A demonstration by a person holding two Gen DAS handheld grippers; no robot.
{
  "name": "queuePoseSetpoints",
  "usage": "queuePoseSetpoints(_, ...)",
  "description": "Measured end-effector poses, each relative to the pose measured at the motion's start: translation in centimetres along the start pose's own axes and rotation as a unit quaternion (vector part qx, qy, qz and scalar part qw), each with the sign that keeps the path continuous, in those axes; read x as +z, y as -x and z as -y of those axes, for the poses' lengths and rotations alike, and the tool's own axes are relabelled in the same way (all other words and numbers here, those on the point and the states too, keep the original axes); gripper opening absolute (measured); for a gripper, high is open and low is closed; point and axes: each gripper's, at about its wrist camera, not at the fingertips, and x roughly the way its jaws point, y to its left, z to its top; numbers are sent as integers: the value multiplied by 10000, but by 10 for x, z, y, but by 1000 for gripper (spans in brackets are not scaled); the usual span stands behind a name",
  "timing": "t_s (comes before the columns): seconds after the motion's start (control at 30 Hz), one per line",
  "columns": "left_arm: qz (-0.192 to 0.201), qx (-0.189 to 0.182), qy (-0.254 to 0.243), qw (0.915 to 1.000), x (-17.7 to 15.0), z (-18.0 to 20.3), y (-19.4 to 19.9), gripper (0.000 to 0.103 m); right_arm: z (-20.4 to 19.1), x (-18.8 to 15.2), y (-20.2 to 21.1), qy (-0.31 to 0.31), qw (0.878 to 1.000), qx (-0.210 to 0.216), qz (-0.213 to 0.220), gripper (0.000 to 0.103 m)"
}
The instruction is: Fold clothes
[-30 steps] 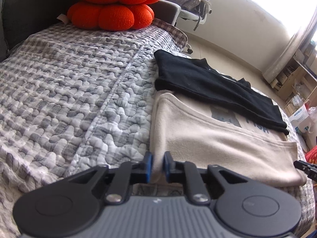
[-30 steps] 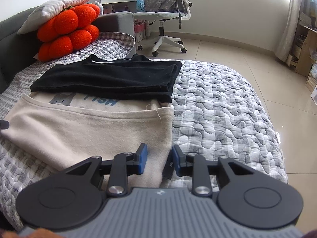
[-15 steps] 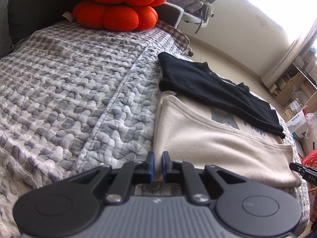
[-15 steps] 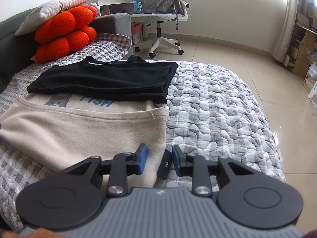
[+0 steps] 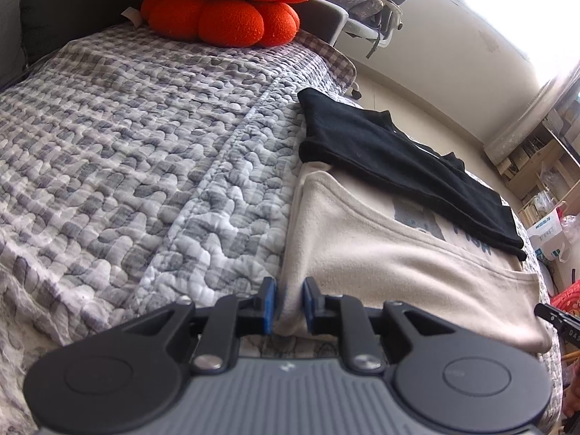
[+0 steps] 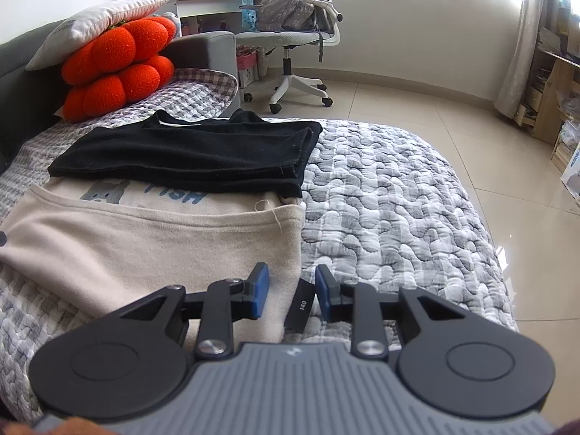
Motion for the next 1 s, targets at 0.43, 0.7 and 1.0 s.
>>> queuePoseSetpoints(0.43,5,29,-76,10000,-1,0,1,14,0,0,-1,-13,10000,-39,63,18)
queuePoseSetpoints(0.7,-10,62,-50,10000,0,-1,1,15,-3,0,-2,23,10000,-70,54,17)
queuePoseSetpoints(1.0,-36,-74,289,9995,5,-12,3,36,-4,1,-2,-6,9998,-170,118,19)
